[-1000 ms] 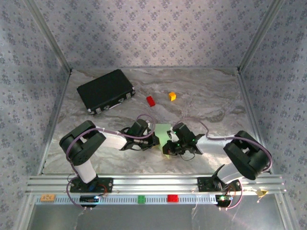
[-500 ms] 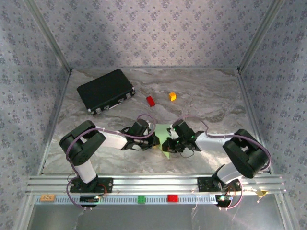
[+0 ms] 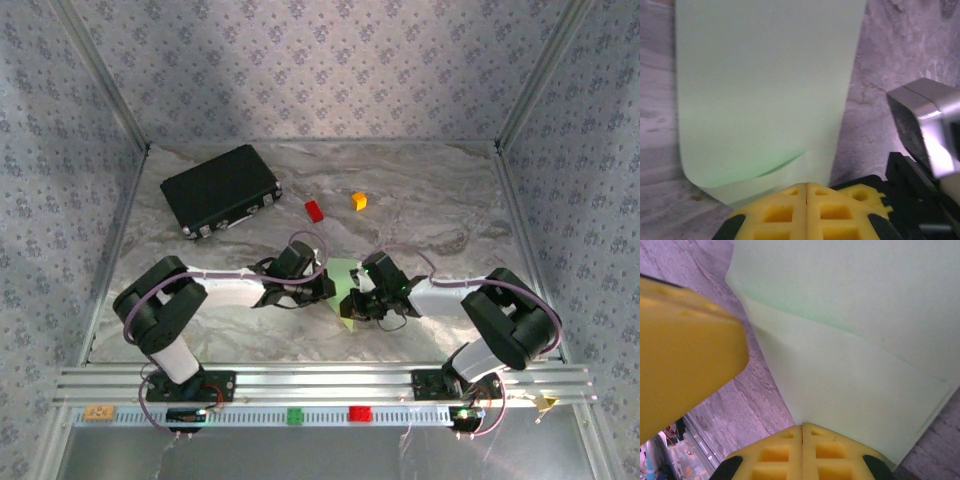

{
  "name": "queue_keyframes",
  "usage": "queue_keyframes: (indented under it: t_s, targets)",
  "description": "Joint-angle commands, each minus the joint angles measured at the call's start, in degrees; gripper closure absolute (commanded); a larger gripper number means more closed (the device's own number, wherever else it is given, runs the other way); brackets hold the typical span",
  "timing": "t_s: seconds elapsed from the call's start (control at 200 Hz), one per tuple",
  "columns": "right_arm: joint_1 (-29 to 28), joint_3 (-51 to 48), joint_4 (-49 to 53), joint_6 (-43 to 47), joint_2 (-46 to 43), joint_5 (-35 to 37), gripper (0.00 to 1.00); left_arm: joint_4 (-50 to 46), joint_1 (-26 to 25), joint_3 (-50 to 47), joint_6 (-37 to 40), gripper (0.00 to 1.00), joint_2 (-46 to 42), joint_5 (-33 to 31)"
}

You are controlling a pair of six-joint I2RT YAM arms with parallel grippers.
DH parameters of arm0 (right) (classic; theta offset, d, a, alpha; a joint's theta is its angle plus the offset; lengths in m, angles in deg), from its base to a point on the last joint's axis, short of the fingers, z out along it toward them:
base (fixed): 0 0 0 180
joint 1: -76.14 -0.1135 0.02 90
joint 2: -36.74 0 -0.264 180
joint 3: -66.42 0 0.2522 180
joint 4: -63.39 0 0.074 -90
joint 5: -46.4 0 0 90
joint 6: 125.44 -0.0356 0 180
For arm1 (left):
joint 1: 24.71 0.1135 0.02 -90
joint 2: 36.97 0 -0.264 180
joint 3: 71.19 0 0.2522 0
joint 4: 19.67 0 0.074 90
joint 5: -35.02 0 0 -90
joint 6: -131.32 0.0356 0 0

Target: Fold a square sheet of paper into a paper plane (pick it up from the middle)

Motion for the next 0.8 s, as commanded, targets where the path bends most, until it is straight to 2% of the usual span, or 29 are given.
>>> queue_keyframes:
  t_s: [0.0, 0.315, 0.66, 0.795]
  targets:
    - [0.81, -2.4, 4.96, 0.91, 1.44, 3.21, 1.0, -2.06, -1.68, 0.73, 0.55, 1.0, -0.1, -1.54]
    - [1.38, -3.34, 4.43, 0.73, 1.14, 3.08, 1.0, -2.74, -1.51, 1.88, 0.58, 1.0, 6.05, -3.01]
    - [1.73, -3.47, 4.66, 1.06, 0.85, 3.08, 1.0, -2.76, 4.58, 1.04, 3.25, 1.0, 5.85, -2.94]
    - [2.06, -3.76, 4.66, 1.44, 0.6, 3.08, 1.0, 1.52, 6.9, -1.13, 3.29, 1.0, 5.76, -2.84]
